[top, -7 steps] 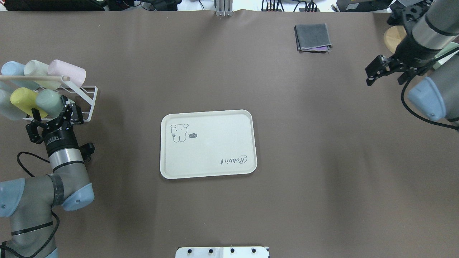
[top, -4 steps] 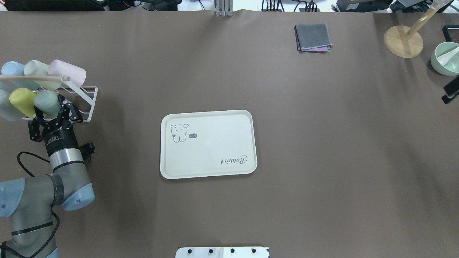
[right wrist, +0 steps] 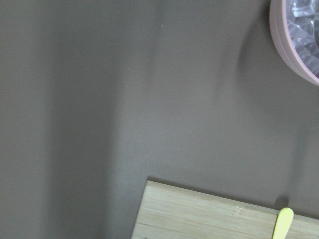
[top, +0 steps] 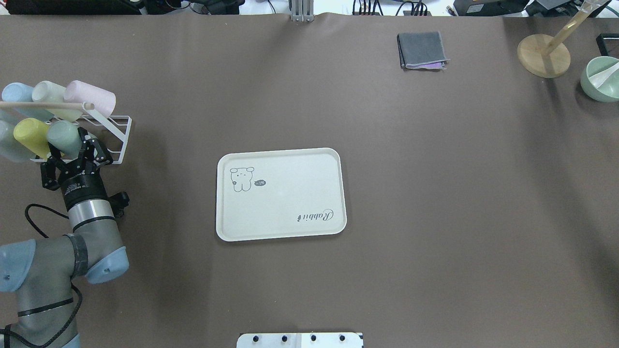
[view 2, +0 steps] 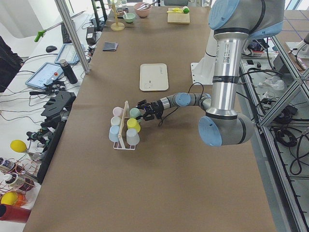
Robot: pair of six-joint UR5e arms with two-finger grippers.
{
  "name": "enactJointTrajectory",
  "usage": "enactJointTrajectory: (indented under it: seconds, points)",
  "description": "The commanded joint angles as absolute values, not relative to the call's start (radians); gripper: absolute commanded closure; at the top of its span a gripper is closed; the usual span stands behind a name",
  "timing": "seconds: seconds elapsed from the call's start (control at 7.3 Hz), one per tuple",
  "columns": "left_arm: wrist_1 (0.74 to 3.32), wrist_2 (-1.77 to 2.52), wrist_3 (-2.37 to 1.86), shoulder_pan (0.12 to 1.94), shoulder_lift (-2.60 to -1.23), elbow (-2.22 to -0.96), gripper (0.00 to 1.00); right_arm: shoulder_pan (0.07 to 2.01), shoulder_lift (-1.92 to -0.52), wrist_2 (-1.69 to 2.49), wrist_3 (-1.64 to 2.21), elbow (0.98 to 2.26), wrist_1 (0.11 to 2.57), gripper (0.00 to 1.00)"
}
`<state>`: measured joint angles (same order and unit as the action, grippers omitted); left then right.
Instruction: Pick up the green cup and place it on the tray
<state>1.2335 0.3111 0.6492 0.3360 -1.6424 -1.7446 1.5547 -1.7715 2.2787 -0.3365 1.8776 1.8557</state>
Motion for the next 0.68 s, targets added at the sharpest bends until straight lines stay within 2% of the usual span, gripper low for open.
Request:
enactJointTrajectory:
  seconds: [0.0, 0.27, 0.55]
  points:
    - [1.241, 0.308, 0.65, 0.336, -1.64, -1.756, 0.88, 1.598, -1.85, 2.276, -0.4, 1.855, 1.754, 0.0]
    - [1.247, 0.262, 0.65, 0.336, -1.637, -1.769, 0.88, 1.598, -1.836, 2.284, -0.376, 1.754, 1.648, 0.0]
    - [1.247, 0.246, 0.65, 0.336, -1.632, -1.784, 0.92, 1.597, -1.819, 2.298, -0.176, 1.749, 1.637, 0.0]
